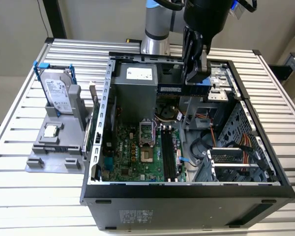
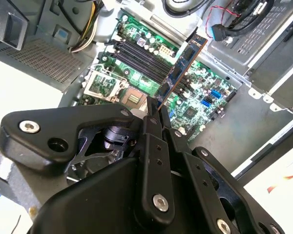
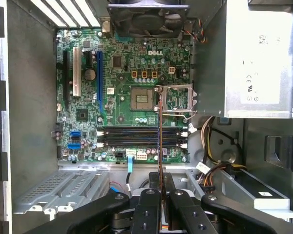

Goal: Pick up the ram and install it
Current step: 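Pick up the ram and move it above insertion slot, then insert the ram into the slot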

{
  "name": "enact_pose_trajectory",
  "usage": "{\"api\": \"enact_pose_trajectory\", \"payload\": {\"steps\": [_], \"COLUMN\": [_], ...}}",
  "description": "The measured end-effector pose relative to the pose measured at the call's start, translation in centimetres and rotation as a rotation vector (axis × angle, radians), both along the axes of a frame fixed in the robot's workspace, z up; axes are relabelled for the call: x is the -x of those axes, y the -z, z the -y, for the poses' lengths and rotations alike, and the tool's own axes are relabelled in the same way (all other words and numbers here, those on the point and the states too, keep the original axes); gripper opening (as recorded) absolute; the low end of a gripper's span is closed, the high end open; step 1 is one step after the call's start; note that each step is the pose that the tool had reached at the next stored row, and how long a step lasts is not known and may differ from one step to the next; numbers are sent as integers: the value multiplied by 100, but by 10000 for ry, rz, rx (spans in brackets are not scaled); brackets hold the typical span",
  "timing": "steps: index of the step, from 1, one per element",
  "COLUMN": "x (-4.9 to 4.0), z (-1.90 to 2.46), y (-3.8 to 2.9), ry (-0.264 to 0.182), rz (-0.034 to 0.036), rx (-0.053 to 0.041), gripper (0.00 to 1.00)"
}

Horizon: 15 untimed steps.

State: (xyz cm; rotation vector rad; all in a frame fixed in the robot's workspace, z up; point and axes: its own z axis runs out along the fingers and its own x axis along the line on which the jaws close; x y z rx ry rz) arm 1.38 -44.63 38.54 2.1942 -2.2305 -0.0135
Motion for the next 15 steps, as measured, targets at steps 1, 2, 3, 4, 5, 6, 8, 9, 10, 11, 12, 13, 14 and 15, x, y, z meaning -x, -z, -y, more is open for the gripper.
{"api": "enact_pose_trajectory", "payload": {"steps": [1,2,3,4,5,6,8,9,10,11,12,13,14,15], "x": [0,0,0,0,0,0,0,0,0,0,0,0,0,0], "z": [0,0,0,0,0,0,0,0,0,0,0,0,0,0], "y": [0,0,0,0,0,0,0,0,0,0,0,0,1,0], "ry": [1,0,0,0,1,9,41,62,90,118,146,184,224,272], "rz": [0,0,0,0,0,0,0,0,0,0,1,0,0,0], "rx": [0,0,0,0,0,0,0,-1,0,0,0,-1,-1,-1], "gripper": [0,0,0,0,0,0,0,0,0,0,0,0,0,0]}}
